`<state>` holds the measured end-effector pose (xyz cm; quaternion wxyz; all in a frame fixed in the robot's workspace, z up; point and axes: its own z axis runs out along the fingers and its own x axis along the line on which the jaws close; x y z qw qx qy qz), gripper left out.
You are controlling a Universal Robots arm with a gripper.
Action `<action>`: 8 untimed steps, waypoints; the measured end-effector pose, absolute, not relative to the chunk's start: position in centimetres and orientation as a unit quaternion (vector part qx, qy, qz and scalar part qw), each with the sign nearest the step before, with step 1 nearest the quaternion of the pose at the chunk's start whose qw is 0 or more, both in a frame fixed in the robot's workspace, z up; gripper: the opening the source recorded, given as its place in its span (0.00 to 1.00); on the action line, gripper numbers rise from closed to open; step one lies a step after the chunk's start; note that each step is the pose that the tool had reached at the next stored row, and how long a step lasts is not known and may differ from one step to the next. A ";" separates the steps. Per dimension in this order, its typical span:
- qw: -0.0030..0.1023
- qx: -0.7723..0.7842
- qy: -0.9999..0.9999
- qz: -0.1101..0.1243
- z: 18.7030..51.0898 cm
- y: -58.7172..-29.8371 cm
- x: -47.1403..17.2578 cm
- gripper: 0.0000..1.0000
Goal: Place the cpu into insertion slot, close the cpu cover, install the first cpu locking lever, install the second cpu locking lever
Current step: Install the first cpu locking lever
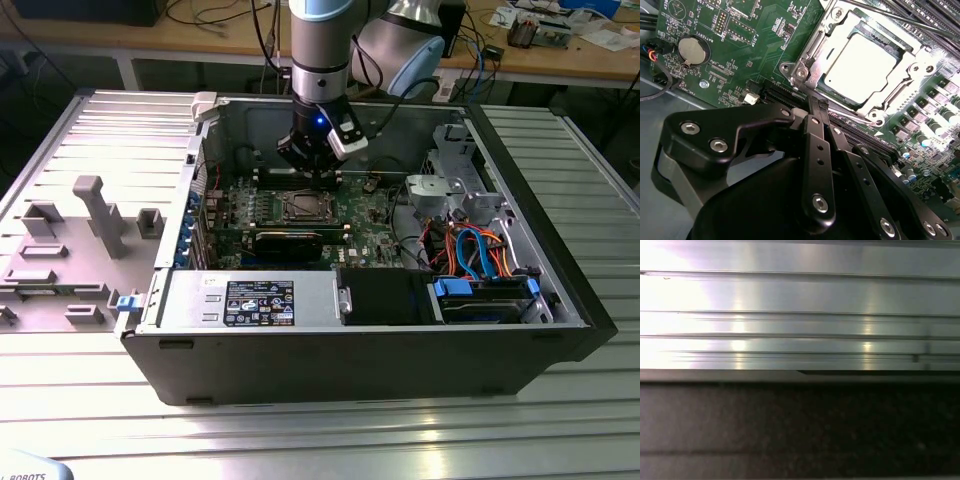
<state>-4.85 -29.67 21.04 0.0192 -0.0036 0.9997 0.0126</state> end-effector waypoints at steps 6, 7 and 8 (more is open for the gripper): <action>0.019 -0.004 1.000 0.013 21.1 -29.7 -4.9 0.11; 0.019 -0.004 1.000 0.013 21.1 -29.7 -4.8 0.11; 0.019 -0.004 1.000 0.012 21.1 -29.7 -4.8 0.11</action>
